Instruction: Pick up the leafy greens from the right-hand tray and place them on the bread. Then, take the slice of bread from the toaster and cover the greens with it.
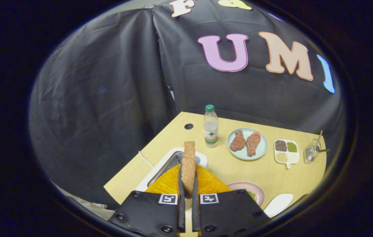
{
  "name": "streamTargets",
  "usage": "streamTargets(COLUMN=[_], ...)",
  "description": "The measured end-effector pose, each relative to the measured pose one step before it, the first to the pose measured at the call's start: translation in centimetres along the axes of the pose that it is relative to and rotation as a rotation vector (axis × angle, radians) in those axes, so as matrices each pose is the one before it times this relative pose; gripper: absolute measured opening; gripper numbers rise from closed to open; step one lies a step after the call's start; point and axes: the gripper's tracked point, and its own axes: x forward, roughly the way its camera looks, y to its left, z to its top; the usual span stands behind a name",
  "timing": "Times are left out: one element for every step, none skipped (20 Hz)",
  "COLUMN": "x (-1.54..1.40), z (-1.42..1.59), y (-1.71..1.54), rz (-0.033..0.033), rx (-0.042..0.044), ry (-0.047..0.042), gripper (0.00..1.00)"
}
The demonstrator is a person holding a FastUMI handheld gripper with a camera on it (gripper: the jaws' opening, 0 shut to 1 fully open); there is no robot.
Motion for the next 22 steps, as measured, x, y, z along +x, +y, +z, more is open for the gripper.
streamTargets(x=[-0.462,-0.217,-0.123,-0.103,-0.055,-0.030,0.112,0.380,0.213,0.171,0.339,-0.007,0.211,0.174,0.127,0.162,0.206,0.225,0.215,0.086,0.116,0.082], z=[-0.184,-0.359,-0.498,-0.652,-0.735,-0.495,-0.883,-0.976,-0.783,-0.705,-0.653,-0.504,-0.491,-0.566,-0.370,-0.458,-0.357,-0.278,-0.220,-0.312,-0.164,-0.409], y=[-0.618,-0.393,-0.600,-0.888,-0.870,-0.544,-0.666,-0.798,-0.665,-0.627,-0.523,-0.432,-0.390,-0.471,-0.377,-0.573,-0.423,-0.463,-0.259,-0.402,-0.176,-0.263], rz=[-0.00416,-0.00145,-0.00136,-0.00913,-0.01049,-0.00472,-0.00117,-0.00030,-0.00166,-0.00274,-0.00073,-0.00011,0.00331,-0.00047,-0.00111,-0.00243,0.00105,0.00265,0.00823,0.00350,0.01009,0.00850], rx=[0.00134,0.01171,0.01077,0.00744,0.00722,0.01078,0.01391,0.01692,0.01545,0.01110,0.00747,0.00863,0.00822,0.00818,0.01458,0.01740,0.01873,0.01645,0.01319,0.00967,0.01581,0.01825], ry=[-0.00327,-0.00462,0.00380,0.00487,0.00644,0.01333,0.01595,0.01445,0.01364,0.01190,0.01034,0.00708,0.00464,0.00458,0.00107,0.00426,0.00235,-0.00085,0.00348,-0.00137,-0.00146,0.00218], gripper=[0.11,0.11,0.11,0.11,0.10,0.10,0.10,0.11,0.11,0.11,0.11,0.11,0.11,0.11,0.11,0.11,0.11,0.11,0.10,0.10,0.10,0.10])
